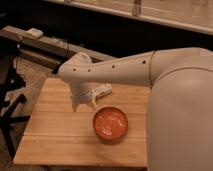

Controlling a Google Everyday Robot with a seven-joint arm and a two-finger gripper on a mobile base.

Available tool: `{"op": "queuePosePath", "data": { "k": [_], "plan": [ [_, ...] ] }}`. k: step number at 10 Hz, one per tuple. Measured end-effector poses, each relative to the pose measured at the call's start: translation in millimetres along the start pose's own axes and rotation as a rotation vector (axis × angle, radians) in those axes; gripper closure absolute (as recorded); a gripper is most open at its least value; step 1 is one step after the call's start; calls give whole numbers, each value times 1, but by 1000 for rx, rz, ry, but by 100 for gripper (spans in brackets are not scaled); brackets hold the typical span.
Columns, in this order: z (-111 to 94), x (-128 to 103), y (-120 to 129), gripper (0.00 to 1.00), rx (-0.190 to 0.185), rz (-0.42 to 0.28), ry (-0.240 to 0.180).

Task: Place the bottle in the ceramic bowl

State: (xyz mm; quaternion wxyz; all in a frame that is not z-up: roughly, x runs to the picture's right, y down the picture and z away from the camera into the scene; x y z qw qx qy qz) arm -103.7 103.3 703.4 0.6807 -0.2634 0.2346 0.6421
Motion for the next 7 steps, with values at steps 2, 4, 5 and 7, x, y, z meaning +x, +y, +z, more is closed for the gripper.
{"op": "queuePosePath", "data": {
  "k": [2,4,5,7],
  "plan": [
    [0,0,0,35,4,-1,-2],
    [4,-7,0,35,51,12,-11],
    [7,-22,-5,35,89,27,-18],
    [12,-48,-20,35,130,59,-26]
  ]
}}
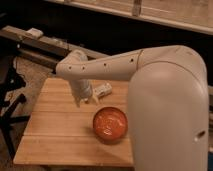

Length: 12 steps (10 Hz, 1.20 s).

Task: Place the bottle in the ceramic bowl

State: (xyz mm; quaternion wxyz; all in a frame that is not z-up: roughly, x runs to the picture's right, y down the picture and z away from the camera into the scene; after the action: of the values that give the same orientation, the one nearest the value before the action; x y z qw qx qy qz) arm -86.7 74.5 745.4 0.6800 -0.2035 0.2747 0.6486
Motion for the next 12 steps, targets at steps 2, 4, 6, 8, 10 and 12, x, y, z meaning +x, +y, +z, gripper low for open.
{"op": "queuePosePath", "data": {
  "k": [2,4,6,8,10,12],
  "plan": [
    [16,-41,-17,35,40,32,-7],
    [35,-72,-27,35,43,38,-10],
    [47,-89,-34,35,-8,-14,1],
    [59,-110,-45,35,-66,-118,17],
    [68,-118,-46,35,-77,-152,26],
    [80,-126,-44,35,-77,-182,31]
  ]
}}
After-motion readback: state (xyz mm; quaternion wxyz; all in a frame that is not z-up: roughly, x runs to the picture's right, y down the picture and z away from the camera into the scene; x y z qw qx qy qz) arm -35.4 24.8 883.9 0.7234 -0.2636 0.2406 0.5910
